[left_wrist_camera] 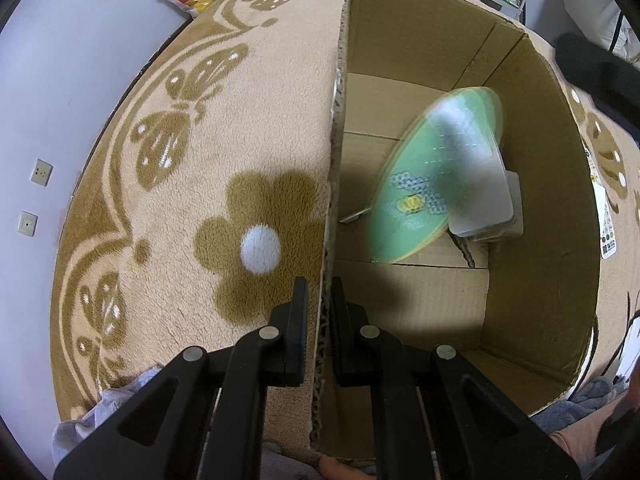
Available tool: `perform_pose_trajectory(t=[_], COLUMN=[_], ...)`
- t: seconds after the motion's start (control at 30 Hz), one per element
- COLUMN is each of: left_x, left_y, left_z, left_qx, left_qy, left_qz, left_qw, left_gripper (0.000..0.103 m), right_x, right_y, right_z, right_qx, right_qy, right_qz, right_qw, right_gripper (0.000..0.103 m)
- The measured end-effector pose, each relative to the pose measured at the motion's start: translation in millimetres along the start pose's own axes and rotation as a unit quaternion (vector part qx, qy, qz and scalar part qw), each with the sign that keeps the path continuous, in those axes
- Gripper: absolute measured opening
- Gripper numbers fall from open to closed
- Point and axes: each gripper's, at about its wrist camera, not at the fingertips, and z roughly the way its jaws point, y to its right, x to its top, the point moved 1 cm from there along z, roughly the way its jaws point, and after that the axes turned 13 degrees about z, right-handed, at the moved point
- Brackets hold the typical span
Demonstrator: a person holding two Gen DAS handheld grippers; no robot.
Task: Organize rigid objects
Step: 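Carry the green card into the box and release it, then move the right gripper back over the white charger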
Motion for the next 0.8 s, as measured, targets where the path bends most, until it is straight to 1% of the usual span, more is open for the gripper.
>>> perform_pose_trajectory(t=[0.07, 0.13, 0.23, 0.4, 0.53, 0.63, 0.8], left_x=[0, 0, 0, 0, 0, 0, 0], left_y=[0, 0, -1, -1, -1, -1, -1], left_z=[0, 0, 0, -1, -1, -1, 0], left_qx=[0.002, 0.001, 0.0, 0.0, 0.001, 0.002, 0.004], left_qy=[0.0, -0.001, -0.001, -0.001, -0.001, -0.001, -0.002], left_qz=[0.0, -0.001, -0.001, -0.001, 0.0, 0.0, 0.001], left_qw=[1.0, 1.0, 1.0, 1.0, 1.0, 1.0, 1.0], left_gripper=[0.01, 0.01, 0.01, 0.01, 0.01, 0.01, 0.01], right_x=[3, 6, 11, 14, 11, 5, -5], right_y=[7, 16, 32, 67, 87, 103, 119], right_z=[-6, -12, -17, -20, -16, -12, -6], right_qx=[-0.017, -0.038, -0.057, -0.114, -0.149, -0.161, -0.178], right_qy=[0.009, 0.017, 0.023, 0.03, 0.029, 0.023, 0.02], right_qz=[-0.001, -0.001, 0.005, 0.01, 0.009, 0.02, 0.029], right_qw=[1.0, 0.999, 0.998, 0.993, 0.988, 0.986, 0.983], right_gripper=[0.087, 0.09, 0.097, 0.098, 0.098, 0.098, 0.098])
